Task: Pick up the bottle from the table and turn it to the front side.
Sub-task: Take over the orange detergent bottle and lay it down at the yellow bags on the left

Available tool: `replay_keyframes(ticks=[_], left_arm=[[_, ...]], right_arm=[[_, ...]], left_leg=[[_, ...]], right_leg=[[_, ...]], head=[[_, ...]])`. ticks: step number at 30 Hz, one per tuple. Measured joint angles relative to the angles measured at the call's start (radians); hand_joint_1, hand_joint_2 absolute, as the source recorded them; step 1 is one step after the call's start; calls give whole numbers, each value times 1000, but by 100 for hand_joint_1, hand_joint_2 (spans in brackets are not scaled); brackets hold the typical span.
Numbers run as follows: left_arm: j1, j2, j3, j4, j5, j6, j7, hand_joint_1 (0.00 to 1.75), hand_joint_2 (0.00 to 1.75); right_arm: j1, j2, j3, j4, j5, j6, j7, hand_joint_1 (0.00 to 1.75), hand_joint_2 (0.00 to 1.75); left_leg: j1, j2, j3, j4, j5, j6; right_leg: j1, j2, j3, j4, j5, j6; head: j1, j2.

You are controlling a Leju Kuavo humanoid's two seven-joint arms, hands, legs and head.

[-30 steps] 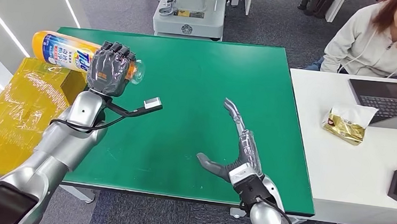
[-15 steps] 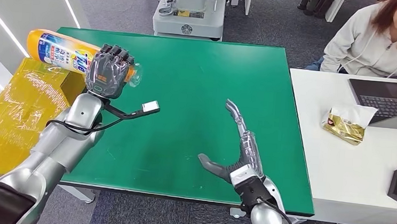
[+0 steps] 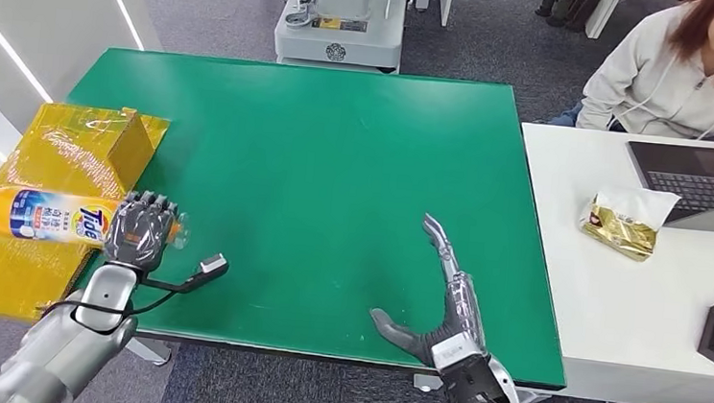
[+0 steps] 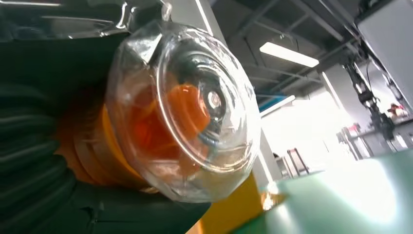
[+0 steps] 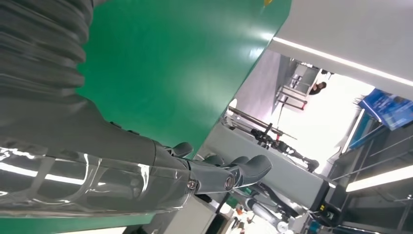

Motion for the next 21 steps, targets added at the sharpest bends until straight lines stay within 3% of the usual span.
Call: replay_keyframes(ticks=[7,12,16,21], left_arm=[[35,6,43,40,0,-23,-6,175,175],[35,-4,67,72,0,-49,-78,175,175],[18,-40,67,106,0,-43,-122,3,175],[-30,-97,66,132,0,4,-145,0,175]], right_arm=[[31,0,-19,-38,13,17,7,0,175],[39,0,-25,-51,15,36,15,0,175],[38,1,-26,-51,15,40,15,0,175],[37,2,-27,-51,23,45,14,0,175]], left_leg=[[0,0,0,0,0,0],[0,0,0,0,0,0],[0,-1,0,1,0,0],[0,-1,0,1,0,0]], right_leg=[[0,-1,0,0,0,0],[0,-1,0,0,1,0],[0,-1,0,0,1,0],[0,-1,1,0,1,0]], head=[[0,0],[0,0],[0,0],[0,0]])
